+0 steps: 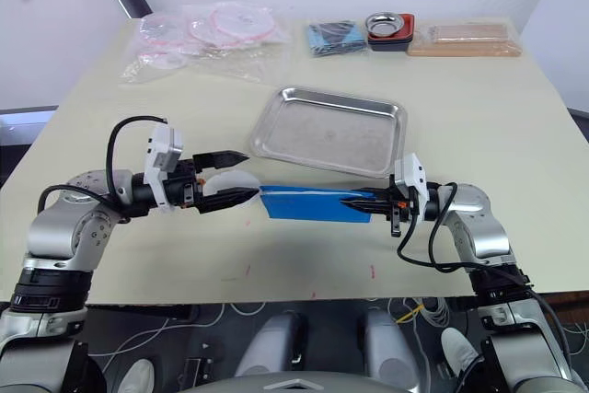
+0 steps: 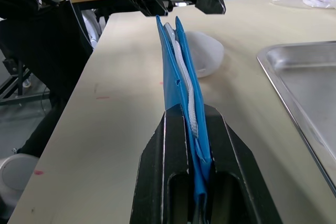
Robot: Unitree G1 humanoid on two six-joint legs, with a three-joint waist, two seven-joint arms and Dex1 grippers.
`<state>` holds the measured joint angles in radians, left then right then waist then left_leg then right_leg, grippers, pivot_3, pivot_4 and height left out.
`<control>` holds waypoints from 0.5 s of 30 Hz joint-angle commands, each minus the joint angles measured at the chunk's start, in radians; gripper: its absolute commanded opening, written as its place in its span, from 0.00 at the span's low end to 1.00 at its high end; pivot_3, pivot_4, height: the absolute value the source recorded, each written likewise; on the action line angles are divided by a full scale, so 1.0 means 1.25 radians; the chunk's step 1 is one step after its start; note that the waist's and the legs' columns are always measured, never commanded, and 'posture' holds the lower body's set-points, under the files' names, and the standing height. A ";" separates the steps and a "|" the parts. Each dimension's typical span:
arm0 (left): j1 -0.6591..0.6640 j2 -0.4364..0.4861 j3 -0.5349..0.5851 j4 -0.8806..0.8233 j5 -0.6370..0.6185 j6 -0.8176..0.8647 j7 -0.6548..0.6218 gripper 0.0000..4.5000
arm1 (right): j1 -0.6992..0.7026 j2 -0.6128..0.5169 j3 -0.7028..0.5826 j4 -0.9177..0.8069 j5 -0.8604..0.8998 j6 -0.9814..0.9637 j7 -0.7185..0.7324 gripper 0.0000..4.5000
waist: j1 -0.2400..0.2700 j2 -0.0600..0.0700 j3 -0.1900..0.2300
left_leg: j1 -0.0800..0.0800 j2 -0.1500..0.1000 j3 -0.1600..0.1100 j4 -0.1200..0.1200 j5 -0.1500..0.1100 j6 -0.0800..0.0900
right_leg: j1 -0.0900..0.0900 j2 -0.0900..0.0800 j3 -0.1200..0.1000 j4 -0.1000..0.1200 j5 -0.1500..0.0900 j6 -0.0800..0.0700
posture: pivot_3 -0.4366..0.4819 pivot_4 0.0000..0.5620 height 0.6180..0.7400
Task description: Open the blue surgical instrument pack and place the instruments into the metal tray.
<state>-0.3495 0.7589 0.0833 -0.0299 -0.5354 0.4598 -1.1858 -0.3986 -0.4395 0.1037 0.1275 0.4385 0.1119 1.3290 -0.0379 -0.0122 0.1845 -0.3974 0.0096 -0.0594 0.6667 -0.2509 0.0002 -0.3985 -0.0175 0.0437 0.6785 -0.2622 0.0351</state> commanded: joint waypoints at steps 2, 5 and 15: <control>-0.016 -0.008 -0.011 0.001 0.008 -0.020 -0.007 0.99 | -0.002 0.000 -0.008 -0.040 0.025 0.003 0.007 0.00 | 0.000 0.000 0.000 | 0.000 0.000 0.000 0.000 0.000 0.000 | 0.000 0.000 0.000 0.000 0.000 0.000 | 0.48 0.27 1.00; -0.021 -0.015 -0.021 0.006 0.012 -0.023 -0.008 0.99 | -0.002 0.002 -0.007 -0.041 0.026 0.005 0.009 0.00 | 0.000 0.000 0.000 | 0.000 0.000 0.000 0.000 0.000 0.000 | 0.000 0.000 0.000 0.000 0.000 0.000 | 0.48 0.27 1.00; -0.033 -0.054 -0.027 -0.003 -0.022 -0.018 -0.032 0.99 | -0.006 0.008 -0.006 -0.033 0.020 0.004 0.015 0.00 | 0.000 0.000 0.000 | 0.000 0.000 0.000 0.000 0.000 0.000 | 0.000 0.000 0.000 0.000 0.000 0.000 | 0.48 0.27 1.00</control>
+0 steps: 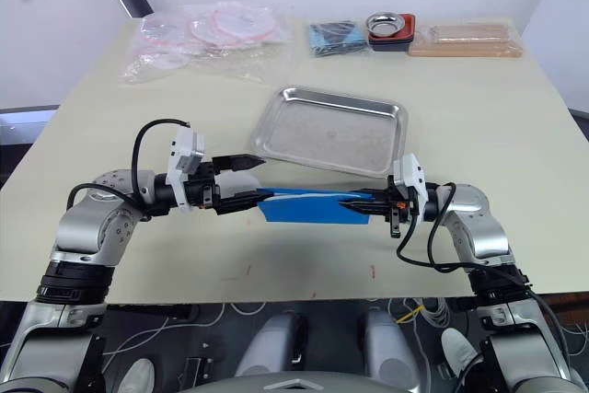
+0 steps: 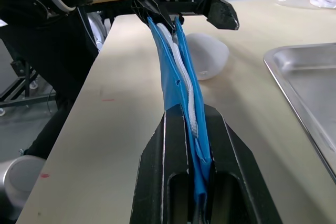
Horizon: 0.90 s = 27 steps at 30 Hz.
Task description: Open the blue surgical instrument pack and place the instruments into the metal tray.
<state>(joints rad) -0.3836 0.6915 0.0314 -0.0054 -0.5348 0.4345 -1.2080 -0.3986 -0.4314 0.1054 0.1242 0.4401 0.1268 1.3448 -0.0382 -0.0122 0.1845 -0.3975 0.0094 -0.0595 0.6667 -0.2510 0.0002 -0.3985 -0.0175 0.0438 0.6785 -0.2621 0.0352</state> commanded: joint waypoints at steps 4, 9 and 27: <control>0.002 0.000 0.006 -0.020 -0.022 0.004 -0.028 0.71 | -0.005 0.001 -0.009 -0.032 0.019 -0.007 0.004 0.00 | 0.000 0.000 0.000 | 0.000 0.000 0.000 0.000 0.000 0.000 | 0.000 0.000 0.000 0.000 0.000 0.000 | 0.48 0.27 1.00; 0.011 0.004 -0.006 -0.016 -0.015 0.012 -0.046 0.22 | -0.007 0.000 -0.010 -0.032 0.018 -0.006 0.003 0.00 | 0.000 0.000 0.000 | 0.000 0.000 0.000 0.000 0.000 0.000 | 0.000 0.000 0.000 0.000 0.000 0.000 | 0.48 0.27 1.00; 0.009 -0.008 -0.025 0.020 0.011 -0.015 -0.082 0.00 | -0.001 -0.008 -0.021 -0.037 0.022 0.030 -0.018 0.17 | 0.000 0.000 0.000 | 0.000 0.000 0.000 0.000 0.000 0.000 | 0.000 0.000 0.000 0.000 0.000 0.000 | 0.48 0.27 1.00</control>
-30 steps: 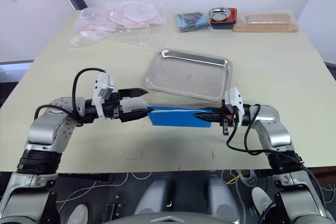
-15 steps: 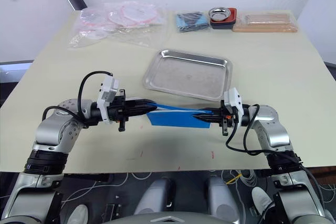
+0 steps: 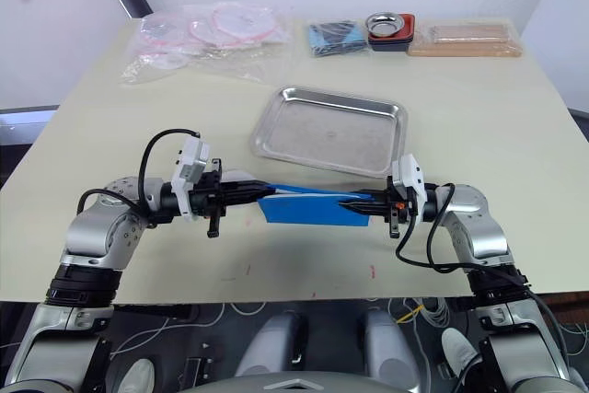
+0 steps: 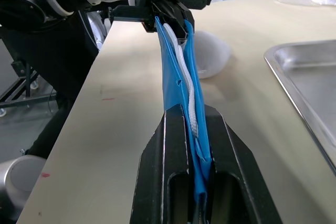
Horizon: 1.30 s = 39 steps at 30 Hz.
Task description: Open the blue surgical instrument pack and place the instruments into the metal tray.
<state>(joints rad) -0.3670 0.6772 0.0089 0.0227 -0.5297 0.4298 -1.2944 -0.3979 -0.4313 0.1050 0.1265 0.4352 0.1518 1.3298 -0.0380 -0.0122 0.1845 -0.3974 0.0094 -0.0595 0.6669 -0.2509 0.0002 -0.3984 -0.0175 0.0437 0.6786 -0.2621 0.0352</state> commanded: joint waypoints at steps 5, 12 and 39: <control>-0.014 -0.001 -0.022 0.017 0.018 -0.022 -0.026 0.00 | 0.002 -0.038 -0.028 -0.077 0.047 0.050 -0.003 0.72 | 0.000 0.000 0.000 | 0.000 0.000 0.000 0.000 0.000 0.000 | 0.000 0.000 0.000 0.000 0.000 0.000 | 0.48 0.27 1.00; -0.031 -0.022 -0.033 0.048 0.045 -0.057 -0.019 0.00 | 0.019 -0.086 -0.071 -0.177 0.127 0.181 -0.061 0.98 | 0.003 0.000 0.000 | 0.000 0.000 0.000 0.000 0.000 0.000 | 0.000 0.000 0.000 0.000 0.000 0.000 | 0.48 0.27 1.00; -0.036 -0.067 -0.055 0.108 0.112 -0.151 0.019 0.00 | 0.179 -0.168 0.063 -0.269 0.016 0.116 -0.003 0.02 | 0.007 0.000 0.000 | 0.000 -0.001 0.000 0.001 0.000 0.000 | 0.000 0.000 0.000 0.000 0.000 0.000 | 0.48 0.27 1.00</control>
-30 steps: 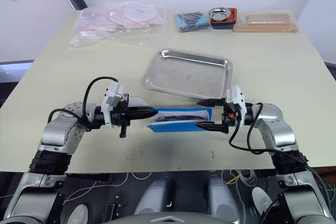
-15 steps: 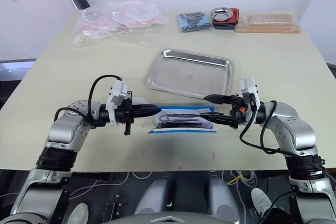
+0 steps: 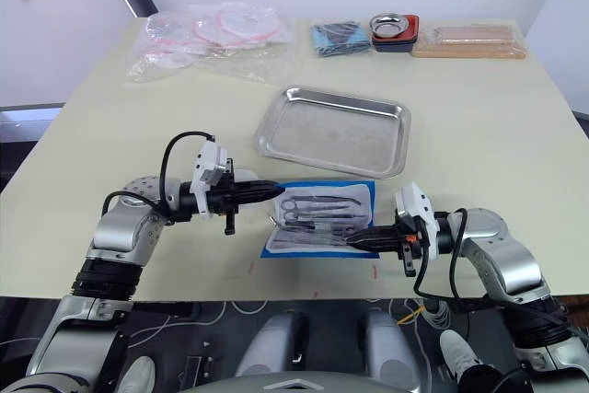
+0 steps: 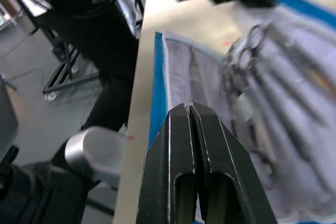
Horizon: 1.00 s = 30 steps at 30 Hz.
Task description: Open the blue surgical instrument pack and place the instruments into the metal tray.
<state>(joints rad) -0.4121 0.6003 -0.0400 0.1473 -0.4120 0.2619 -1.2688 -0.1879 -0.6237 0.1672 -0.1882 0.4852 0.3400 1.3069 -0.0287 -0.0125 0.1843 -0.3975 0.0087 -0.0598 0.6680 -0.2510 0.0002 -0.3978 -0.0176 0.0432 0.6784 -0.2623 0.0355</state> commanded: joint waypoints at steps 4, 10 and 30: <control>-0.020 -0.023 -0.042 0.069 0.083 -0.067 0.037 0.00 | 0.039 -0.039 0.050 0.003 -0.083 -0.088 0.030 0.02 | 0.002 0.000 0.000 | 0.000 -0.001 0.000 0.000 0.000 0.000 | 0.000 0.000 0.000 0.000 0.000 0.000 | 0.48 0.27 1.00; -0.071 -0.048 -0.075 0.200 0.162 -0.129 0.069 0.00 | 0.054 -0.042 0.086 0.050 -0.146 -0.154 0.026 0.02 | 0.009 0.000 -0.001 | 0.001 -0.002 0.001 0.000 0.000 0.000 | 0.000 0.001 0.000 0.000 0.000 0.000 | 0.48 0.27 1.00; -0.119 -0.087 -0.044 0.301 0.160 -0.129 0.065 0.10 | 0.079 -0.016 0.084 0.051 -0.140 -0.146 -0.026 0.00 | 0.012 0.001 -0.004 | 0.014 -0.001 0.000 0.001 0.000 0.000 | 0.015 0.001 -0.001 0.000 -0.002 0.003 | 0.48 0.27 1.00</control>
<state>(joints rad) -0.5811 0.4931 -0.1072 0.5008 -0.2104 0.0851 -1.2010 -0.1018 -0.6425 0.2740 -0.1104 0.3018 0.1368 1.2766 -0.0138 -0.0113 0.1786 -0.3797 0.0070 -0.0599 0.6689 -0.2504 0.0000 -0.3792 -0.0163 0.0419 0.6782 -0.2648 0.0395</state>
